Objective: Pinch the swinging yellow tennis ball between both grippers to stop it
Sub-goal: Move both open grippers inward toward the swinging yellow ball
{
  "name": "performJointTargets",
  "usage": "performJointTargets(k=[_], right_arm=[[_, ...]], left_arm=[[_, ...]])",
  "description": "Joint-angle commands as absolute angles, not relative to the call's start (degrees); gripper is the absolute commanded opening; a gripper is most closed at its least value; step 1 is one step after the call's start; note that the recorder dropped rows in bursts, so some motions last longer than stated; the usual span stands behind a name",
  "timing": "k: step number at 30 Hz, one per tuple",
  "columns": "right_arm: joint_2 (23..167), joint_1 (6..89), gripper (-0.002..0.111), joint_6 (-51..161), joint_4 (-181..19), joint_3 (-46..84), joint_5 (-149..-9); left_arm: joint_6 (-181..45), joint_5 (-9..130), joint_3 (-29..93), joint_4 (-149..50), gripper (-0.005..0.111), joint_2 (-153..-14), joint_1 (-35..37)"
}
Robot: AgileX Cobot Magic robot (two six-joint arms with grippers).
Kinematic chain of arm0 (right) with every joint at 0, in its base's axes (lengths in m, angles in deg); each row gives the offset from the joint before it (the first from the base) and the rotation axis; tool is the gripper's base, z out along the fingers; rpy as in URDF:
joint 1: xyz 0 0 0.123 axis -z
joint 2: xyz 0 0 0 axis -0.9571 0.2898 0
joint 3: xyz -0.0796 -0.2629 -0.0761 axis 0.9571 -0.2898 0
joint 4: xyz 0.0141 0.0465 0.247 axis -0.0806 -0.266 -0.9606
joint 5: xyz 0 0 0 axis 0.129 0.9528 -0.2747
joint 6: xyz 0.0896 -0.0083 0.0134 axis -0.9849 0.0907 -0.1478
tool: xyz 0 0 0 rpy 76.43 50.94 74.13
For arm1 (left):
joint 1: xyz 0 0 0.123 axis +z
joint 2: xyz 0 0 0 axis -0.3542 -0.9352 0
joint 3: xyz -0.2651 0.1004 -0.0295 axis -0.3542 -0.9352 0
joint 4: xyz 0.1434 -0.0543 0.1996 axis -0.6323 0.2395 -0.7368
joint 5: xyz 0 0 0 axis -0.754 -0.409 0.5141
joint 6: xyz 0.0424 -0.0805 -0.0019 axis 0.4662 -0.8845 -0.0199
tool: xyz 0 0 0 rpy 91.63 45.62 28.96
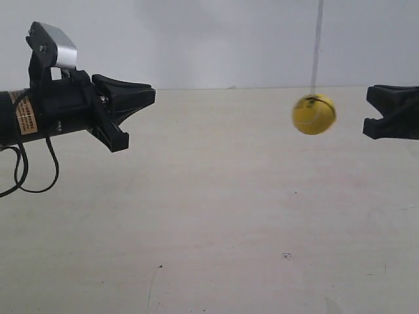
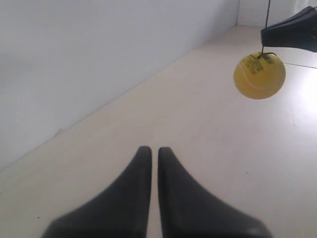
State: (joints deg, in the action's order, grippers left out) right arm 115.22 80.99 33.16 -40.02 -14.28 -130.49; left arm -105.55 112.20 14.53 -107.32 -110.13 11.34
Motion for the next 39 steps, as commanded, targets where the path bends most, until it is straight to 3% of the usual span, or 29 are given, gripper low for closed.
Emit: performJointTargets(k=[1,18,28,39], right_arm=[[116.5,81.2,0.0,33.5,-37.0,-14.0,-131.6],[116.6,81.2,0.0,30.9,-28.2,-14.0,-136.3],[121.7,81.2,0.0,30.8,-24.3,-14.0,-144.2],[121.8,81.2,0.0,31.2,-20.8,-14.0,-146.3]], left_arm=[[-104.8,112.4,15.0,-106.9,0.005,-110.2,10.8],[-106.6,113.4,19.3,-110.7,0.005,-119.1,10.7],[-107.4,113.2,21.8,-114.9,0.005,-121.0,3.5],[-105.7,113.6,22.3,-114.9,0.005,-121.0,2.9]])
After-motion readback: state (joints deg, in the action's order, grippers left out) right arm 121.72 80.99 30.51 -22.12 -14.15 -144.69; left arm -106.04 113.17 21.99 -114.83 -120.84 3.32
